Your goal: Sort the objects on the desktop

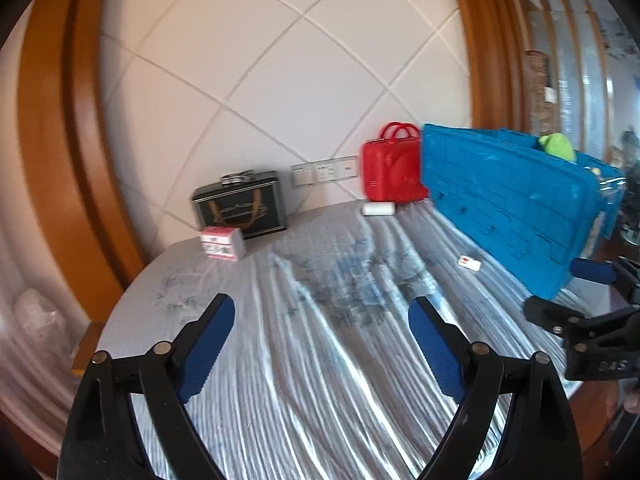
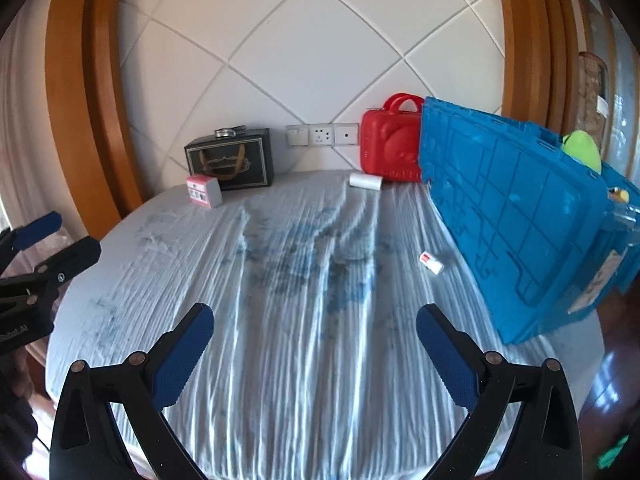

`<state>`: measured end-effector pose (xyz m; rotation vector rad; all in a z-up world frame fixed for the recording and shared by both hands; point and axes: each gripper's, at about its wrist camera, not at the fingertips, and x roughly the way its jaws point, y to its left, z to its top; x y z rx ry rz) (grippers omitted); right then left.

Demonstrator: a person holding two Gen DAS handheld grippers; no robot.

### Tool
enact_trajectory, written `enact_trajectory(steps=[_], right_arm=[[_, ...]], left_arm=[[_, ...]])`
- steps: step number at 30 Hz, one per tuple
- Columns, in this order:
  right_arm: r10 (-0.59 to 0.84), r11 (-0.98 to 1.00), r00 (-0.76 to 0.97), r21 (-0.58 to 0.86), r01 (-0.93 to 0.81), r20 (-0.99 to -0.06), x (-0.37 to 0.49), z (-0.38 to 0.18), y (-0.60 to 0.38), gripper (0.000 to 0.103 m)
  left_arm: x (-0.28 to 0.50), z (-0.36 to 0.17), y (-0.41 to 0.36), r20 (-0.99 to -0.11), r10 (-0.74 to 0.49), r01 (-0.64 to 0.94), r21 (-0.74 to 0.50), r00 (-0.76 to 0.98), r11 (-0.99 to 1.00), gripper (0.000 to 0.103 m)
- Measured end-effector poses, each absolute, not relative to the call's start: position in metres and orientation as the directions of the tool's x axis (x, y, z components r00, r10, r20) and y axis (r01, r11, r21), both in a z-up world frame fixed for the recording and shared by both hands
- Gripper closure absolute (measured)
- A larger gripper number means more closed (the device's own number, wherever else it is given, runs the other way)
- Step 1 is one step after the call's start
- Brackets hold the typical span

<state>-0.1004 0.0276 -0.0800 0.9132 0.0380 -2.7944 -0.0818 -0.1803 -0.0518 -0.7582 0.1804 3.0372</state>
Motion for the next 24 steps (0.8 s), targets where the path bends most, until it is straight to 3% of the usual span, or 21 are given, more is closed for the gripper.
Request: enact_trajectory(steps=[2, 7, 9, 12, 15, 20, 24], right_arm=[[-0.194, -0.977, -0.789, 0.046, 0.206, -0.583, -0.094, -0.079, 0.035, 0.000], [-0.171, -0.983, -0.808, 0.044, 0.178, -0.563, -0.072, -0.068, 0.076, 0.000], [-0.140, -0.989, -0.827, 0.035, 0.145, -0.544, -0.068, -0.056, 0.100, 0.000], [-0.054, -0.999, -0.876, 0.025, 0.048, -0.480, -0.066, -0.027, 0.145, 0.000], [0.032, -0.997, -0.896, 0.042, -0.057, -0.443, -0.066, -0.005, 0.184, 0.000], [0.144, -0.981, -0.902, 0.064, -0.185, -0.406, -0.052, 0.016, 0.232, 0.000], [0.180, -0.969, -0.901, 0.085, -0.231, -0.396, -0.041, 0.020, 0.254, 0.000]], left_arm=[[-0.074, -0.048, -0.167, -0.450, -0.050, -0.008, 0.126, -0.892, -0.992, 0.009], [-0.072, -0.029, -0.115, -0.456, 0.069, -0.104, 0.051, -0.887, -0.993, 0.008], [-0.073, -0.015, -0.084, -0.447, 0.102, -0.140, 0.054, -0.889, -0.989, 0.008], [-0.071, 0.007, -0.036, -0.365, 0.120, -0.164, 0.092, -0.923, -0.982, 0.002], [-0.074, 0.024, 0.003, -0.348, 0.222, -0.254, 0.048, -0.911, -0.966, 0.002], [-0.076, 0.039, 0.050, -0.283, 0.287, -0.327, 0.102, -0.915, -0.940, 0.002], [-0.075, 0.045, 0.074, -0.305, 0.340, -0.373, 0.056, -0.889, -0.926, 0.002]])
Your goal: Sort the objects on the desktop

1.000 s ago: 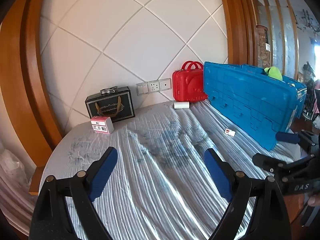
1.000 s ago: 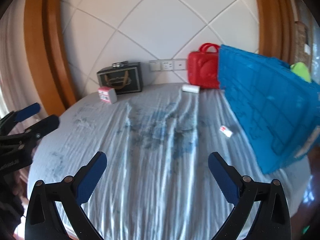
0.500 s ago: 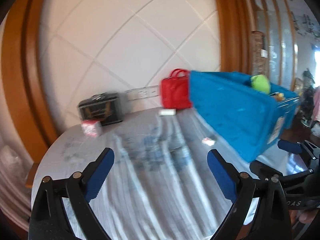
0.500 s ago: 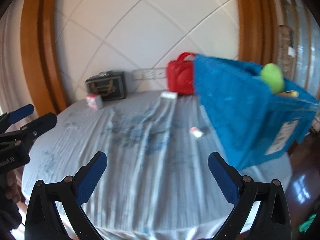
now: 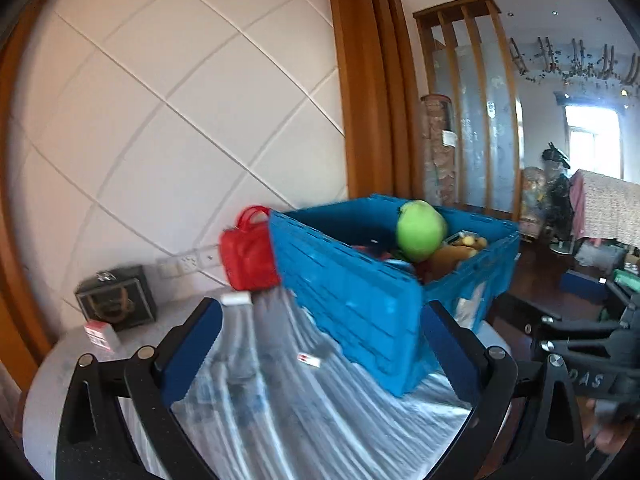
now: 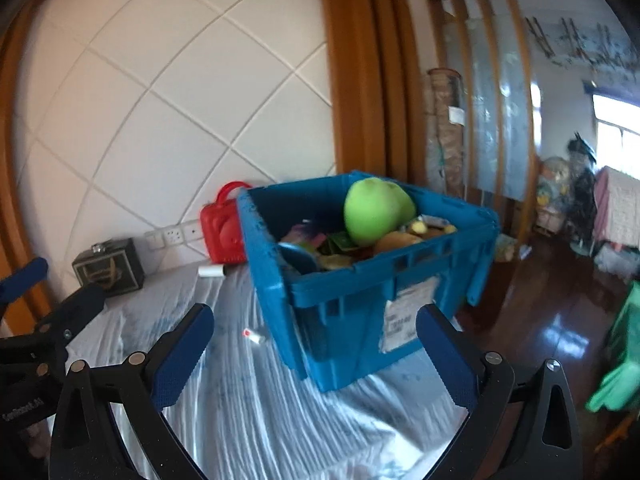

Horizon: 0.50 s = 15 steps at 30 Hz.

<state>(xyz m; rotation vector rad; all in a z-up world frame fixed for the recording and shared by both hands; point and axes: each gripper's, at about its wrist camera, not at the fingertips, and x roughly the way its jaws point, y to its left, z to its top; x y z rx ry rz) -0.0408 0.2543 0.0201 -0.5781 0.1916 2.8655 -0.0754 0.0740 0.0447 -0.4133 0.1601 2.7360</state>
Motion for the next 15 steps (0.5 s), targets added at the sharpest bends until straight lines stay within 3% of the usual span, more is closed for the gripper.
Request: enact_trajectory(steps=[5, 15], right_arm=[[0.187, -0.968, -0.901, 0.081, -0.236, -0.392, -0.032, 0.028, 0.274, 0.000], [0.157, -0.980, -0.919, 0.057, -0.190, -0.361, -0.040, 0.040, 0.290, 0.000]], left_arm=[[-0.072, 0.059, 0.096, -0.293, 0.352, -0.379, 0.039, -0.889, -0.924, 0.002], [-0.085, 0.064, 0.103, -0.306, 0.265, -0.287, 0.030, -0.914, -0.957, 0.002]])
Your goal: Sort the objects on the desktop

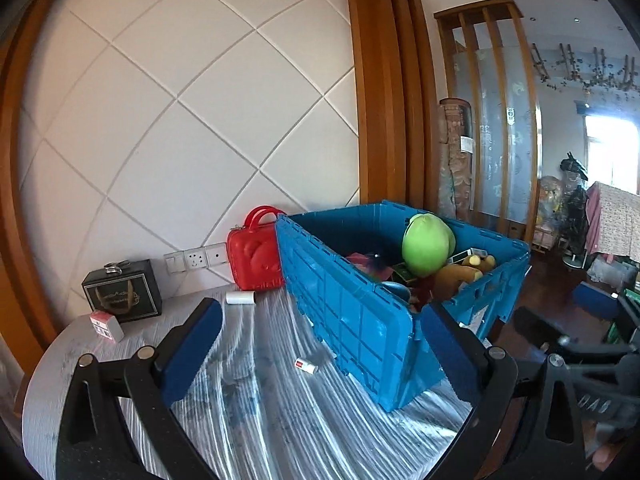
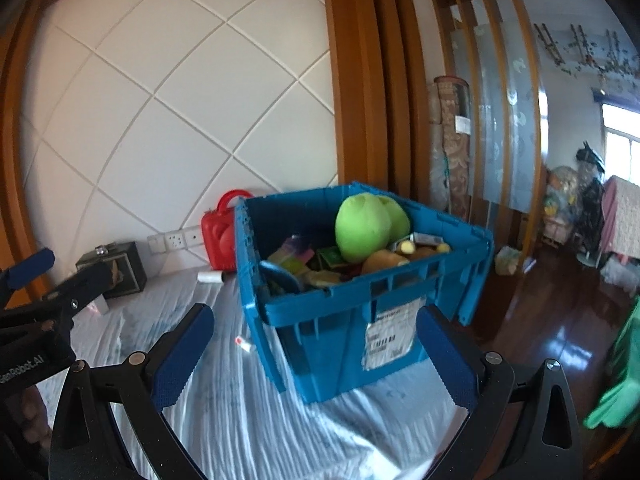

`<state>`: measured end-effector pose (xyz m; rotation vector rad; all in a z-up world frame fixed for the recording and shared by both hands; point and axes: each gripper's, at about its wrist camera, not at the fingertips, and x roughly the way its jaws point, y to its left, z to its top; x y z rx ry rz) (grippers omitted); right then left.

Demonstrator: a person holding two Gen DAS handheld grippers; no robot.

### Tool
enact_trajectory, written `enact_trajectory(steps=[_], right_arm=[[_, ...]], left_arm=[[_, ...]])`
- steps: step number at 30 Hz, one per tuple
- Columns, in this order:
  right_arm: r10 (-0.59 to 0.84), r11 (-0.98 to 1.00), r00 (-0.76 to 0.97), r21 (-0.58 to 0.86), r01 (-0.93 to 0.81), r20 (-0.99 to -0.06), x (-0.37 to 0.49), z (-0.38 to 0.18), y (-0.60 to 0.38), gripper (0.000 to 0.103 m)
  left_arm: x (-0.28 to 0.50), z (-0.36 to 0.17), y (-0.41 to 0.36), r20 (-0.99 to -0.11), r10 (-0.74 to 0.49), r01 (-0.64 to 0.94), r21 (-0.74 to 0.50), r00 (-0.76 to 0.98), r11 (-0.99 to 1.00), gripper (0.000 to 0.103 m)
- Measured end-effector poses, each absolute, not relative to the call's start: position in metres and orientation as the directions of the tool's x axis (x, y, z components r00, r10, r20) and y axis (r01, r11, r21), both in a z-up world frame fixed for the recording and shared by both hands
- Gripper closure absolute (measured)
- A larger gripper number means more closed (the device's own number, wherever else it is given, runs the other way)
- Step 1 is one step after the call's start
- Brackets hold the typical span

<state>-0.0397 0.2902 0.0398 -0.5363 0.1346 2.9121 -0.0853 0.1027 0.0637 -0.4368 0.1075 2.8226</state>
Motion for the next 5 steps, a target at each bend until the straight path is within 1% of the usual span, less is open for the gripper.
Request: enact_trajectory(steps=[5], right_arm=[[0.168, -0.976, -0.923, 0.070, -0.204, -0.346, -0.0458, 0.0458, 0.3001, 0.000]], left_arm=[[-0.0919, 0.0618, 0.0988, -0.297, 0.221, -0.242, 0.034, -0.929, -0.970, 0.002]])
